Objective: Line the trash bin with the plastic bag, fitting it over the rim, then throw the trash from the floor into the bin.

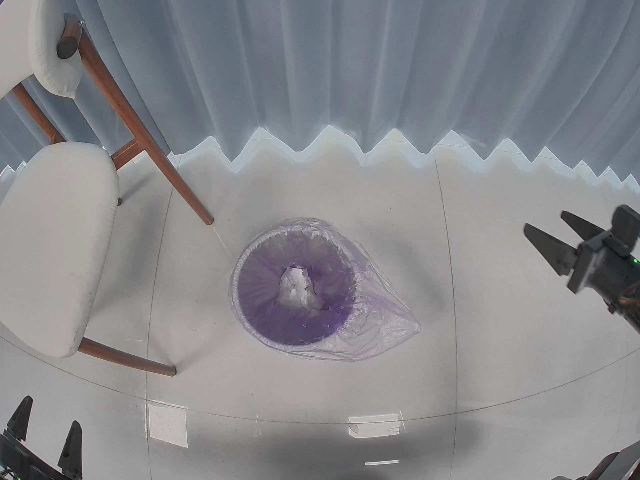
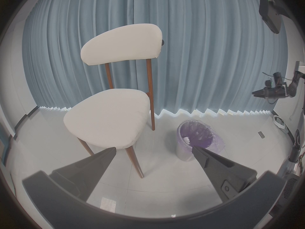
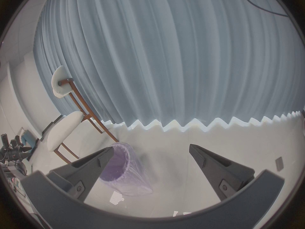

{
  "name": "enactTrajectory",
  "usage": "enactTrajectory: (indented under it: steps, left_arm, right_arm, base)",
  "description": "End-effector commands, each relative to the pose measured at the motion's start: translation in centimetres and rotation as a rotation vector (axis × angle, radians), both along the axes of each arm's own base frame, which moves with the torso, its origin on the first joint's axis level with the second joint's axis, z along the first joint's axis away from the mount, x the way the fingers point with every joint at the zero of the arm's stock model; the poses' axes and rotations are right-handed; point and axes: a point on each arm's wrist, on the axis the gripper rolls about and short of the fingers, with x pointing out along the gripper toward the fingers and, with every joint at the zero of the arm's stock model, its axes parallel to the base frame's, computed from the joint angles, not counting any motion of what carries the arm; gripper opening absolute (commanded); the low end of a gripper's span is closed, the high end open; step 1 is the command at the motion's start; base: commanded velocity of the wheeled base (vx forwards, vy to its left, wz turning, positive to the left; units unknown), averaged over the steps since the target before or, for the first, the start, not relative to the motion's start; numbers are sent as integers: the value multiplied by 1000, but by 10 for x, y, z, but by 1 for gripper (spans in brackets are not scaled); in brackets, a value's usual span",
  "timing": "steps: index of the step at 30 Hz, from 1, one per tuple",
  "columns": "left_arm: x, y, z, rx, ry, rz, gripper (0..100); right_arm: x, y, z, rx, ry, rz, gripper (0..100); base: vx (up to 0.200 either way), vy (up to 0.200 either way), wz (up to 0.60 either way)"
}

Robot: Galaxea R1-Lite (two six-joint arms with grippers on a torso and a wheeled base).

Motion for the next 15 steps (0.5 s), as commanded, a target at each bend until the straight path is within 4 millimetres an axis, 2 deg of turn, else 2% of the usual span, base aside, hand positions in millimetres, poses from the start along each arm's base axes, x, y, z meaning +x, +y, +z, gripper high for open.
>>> enactTrajectory:
  steps: [1,15]
  left_arm:
    - [0,0,-4,3,-1,-1,100]
    - [0,0,-4,3,-1,-1,100]
  right_arm:
    - [-201,-54,-134,-11,-10,-398,100]
    - [-200,-53,-133,-38,-38,-377,100]
  base:
    - [0,0,0]
    - [0,0,0]
